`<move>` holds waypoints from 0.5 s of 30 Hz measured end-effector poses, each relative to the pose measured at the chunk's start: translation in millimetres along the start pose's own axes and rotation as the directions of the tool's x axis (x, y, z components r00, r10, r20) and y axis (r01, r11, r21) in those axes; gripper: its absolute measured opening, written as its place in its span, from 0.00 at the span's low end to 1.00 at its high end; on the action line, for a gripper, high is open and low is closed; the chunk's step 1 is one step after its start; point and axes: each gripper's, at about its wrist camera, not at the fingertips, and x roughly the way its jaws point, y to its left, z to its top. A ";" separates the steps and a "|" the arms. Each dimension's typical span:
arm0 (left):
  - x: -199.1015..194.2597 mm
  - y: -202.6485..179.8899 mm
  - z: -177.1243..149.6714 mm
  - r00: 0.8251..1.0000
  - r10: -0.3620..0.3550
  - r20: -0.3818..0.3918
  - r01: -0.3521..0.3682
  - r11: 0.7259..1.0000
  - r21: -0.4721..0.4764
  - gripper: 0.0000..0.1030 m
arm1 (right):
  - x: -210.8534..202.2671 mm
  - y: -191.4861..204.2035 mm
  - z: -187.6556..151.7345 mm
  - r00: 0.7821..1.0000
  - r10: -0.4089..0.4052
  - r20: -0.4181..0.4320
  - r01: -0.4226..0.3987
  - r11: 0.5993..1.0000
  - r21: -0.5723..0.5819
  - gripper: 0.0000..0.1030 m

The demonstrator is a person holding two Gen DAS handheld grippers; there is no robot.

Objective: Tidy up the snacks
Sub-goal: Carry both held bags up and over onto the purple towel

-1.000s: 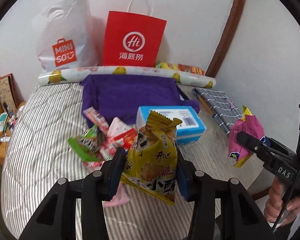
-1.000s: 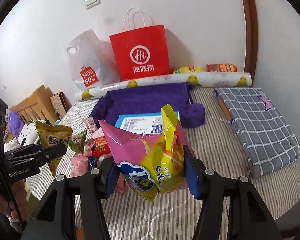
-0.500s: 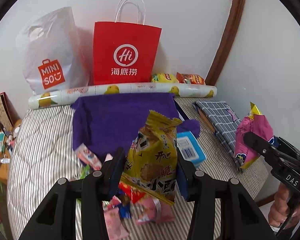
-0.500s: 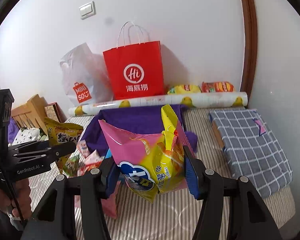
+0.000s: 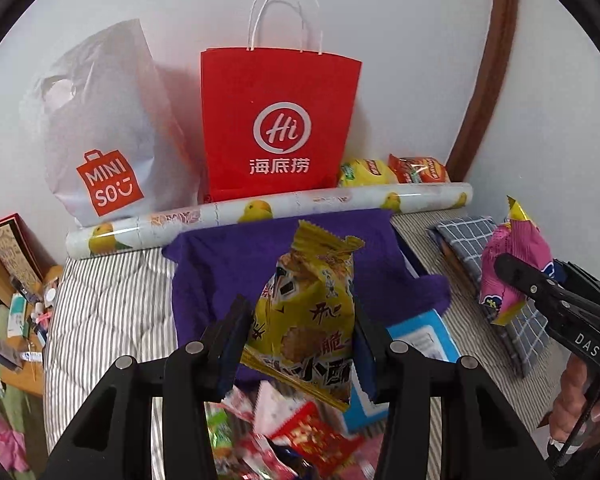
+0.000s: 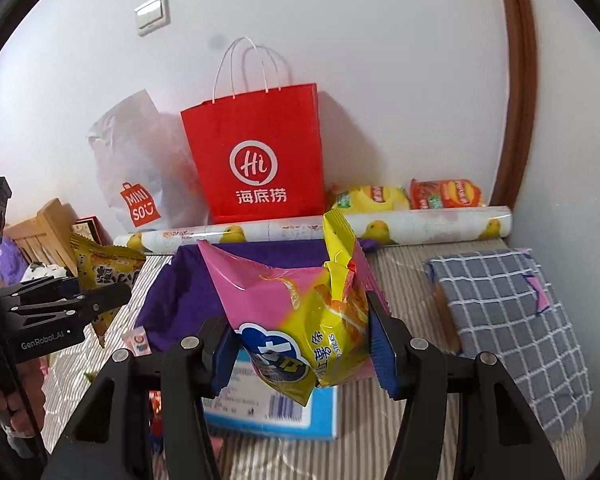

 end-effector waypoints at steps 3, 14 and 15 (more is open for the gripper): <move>13.5 7.9 6.9 1.000 0.006 -0.015 -0.006 1.000 -0.007 0.44 | 19.3 1.7 7.4 1.000 0.012 -0.014 -0.012 1.000 -0.001 0.55; 56.3 26.0 34.6 0.999 0.030 -0.041 -0.031 0.999 -0.016 0.44 | 80.4 -3.6 39.9 0.998 0.033 -0.045 -0.033 0.999 0.002 0.55; 60.3 26.6 37.4 0.999 0.030 -0.044 -0.030 0.999 -0.015 0.44 | 84.4 -3.9 41.9 0.998 0.032 -0.047 -0.032 0.999 0.000 0.55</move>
